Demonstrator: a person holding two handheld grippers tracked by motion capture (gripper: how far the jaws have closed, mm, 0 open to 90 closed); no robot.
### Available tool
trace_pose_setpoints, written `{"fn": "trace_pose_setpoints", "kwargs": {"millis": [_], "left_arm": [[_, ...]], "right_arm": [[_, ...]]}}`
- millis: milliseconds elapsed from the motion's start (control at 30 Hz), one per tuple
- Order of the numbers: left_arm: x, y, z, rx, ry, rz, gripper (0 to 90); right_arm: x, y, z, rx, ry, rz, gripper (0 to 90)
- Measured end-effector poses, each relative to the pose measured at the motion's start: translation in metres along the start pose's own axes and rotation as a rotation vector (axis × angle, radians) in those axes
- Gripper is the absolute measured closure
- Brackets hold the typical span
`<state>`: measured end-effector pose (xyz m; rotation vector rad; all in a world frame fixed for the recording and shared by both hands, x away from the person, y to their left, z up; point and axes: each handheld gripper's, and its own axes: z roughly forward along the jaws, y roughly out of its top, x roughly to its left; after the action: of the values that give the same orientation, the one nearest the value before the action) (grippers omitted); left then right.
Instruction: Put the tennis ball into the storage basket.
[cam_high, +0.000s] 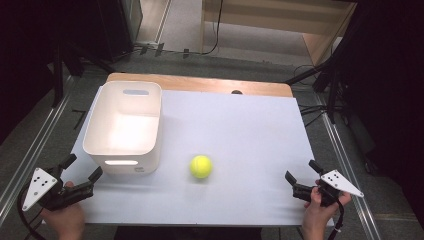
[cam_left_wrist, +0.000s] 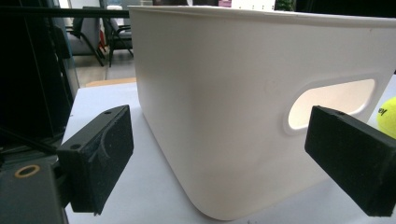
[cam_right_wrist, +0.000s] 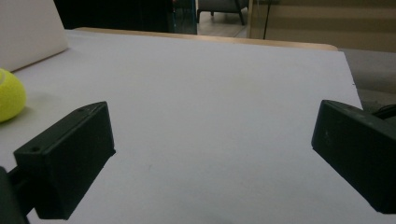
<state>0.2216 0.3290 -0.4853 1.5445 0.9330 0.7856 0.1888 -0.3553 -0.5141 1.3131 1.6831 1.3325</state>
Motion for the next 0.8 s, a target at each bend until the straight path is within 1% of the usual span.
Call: {"fn": "trace_pose_setpoints", "kwargs": {"millis": [67, 167, 233, 267, 400, 600, 667, 700, 733, 800], "left_arm": [[0.000, 0.000, 0.000, 0.009, 0.002, 0.002, 7.9], [0.000, 0.000, 0.000, 0.010, 0.003, 0.003, 7.9], [0.000, 0.000, 0.001, 0.005, 0.002, -0.006, 7.9], [0.000, 0.000, 0.001, 0.005, 0.002, -0.006, 7.9], [0.000, 0.000, 0.001, 0.006, 0.003, -0.005, 7.9], [0.001, 0.000, 0.001, 0.005, 0.004, -0.007, 7.9], [0.001, 0.000, 0.001, 0.000, 0.005, -0.018, 7.9], [0.001, 0.000, 0.001, 0.002, 0.003, -0.016, 7.9], [0.001, 0.000, 0.000, 0.006, 0.000, -0.007, 7.8], [0.000, 0.000, 0.000, 0.009, -0.003, -0.004, 7.9]], "right_arm": [[0.000, 0.000, 0.001, 0.002, 0.001, -0.010, 0.0], [0.001, 0.000, 0.002, 0.011, 0.000, -0.011, 0.0], [0.003, 0.000, 0.003, 0.021, 0.008, -0.017, 0.0], [0.004, 0.000, 0.003, 0.021, 0.008, -0.027, 0.0], [0.006, 0.002, 0.002, 0.022, 0.017, -0.022, 0.0], [0.010, 0.007, 0.001, 0.020, 0.025, -0.038, 0.0], [0.014, 0.011, 0.002, 0.021, 0.035, -0.052, 0.0], [0.017, 0.012, 0.001, 0.019, 0.045, -0.037, 0.0], [0.018, 0.013, 0.001, 0.014, 0.060, -0.034, 0.0], [0.022, 0.016, 0.002, 0.007, 0.068, -0.035, 0.0]]}}
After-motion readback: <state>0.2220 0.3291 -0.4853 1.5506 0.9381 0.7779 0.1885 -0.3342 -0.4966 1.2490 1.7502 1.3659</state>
